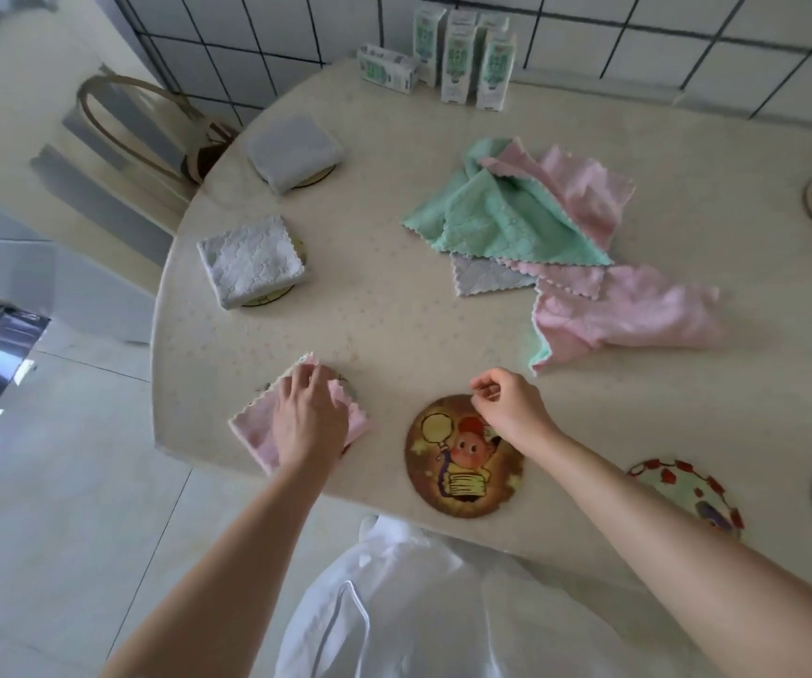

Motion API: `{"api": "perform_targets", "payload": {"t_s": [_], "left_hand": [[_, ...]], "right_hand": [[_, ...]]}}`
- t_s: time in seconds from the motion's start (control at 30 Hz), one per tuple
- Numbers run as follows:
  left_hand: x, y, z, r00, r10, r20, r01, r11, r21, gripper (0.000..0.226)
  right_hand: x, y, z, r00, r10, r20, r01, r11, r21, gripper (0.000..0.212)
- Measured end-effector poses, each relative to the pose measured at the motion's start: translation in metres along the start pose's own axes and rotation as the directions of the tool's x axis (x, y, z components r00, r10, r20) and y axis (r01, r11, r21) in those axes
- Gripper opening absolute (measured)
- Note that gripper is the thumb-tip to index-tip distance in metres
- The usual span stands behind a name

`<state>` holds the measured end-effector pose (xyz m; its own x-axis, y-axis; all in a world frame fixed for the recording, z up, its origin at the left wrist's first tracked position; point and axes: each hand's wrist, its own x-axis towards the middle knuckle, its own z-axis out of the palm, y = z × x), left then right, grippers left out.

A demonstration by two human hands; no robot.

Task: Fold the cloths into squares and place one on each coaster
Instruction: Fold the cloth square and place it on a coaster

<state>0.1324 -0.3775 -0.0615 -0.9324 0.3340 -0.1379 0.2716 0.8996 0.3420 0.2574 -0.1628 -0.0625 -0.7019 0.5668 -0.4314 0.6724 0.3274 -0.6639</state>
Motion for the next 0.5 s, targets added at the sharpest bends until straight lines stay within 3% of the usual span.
{"api": "perform_targets", "payload": {"t_s": [0.3, 0.5], "left_hand": [[-0.028, 0.154, 0.069, 0.979, 0.156, 0.132, -0.146, 0.986, -0.079, 0.033], [-0.022, 0.226, 0.095, 0.95, 0.289, 0.116, -0.281, 0.956, -0.082, 0.031]], "right_hand": [[0.023, 0.105, -0.132, 0.998, 0.017, -0.067, -0.022, 0.997, -0.069, 0.013], [0.057, 0.148, -0.202, 0.988, 0.061, -0.145, -0.076, 0.993, -0.095, 0.014]]}}
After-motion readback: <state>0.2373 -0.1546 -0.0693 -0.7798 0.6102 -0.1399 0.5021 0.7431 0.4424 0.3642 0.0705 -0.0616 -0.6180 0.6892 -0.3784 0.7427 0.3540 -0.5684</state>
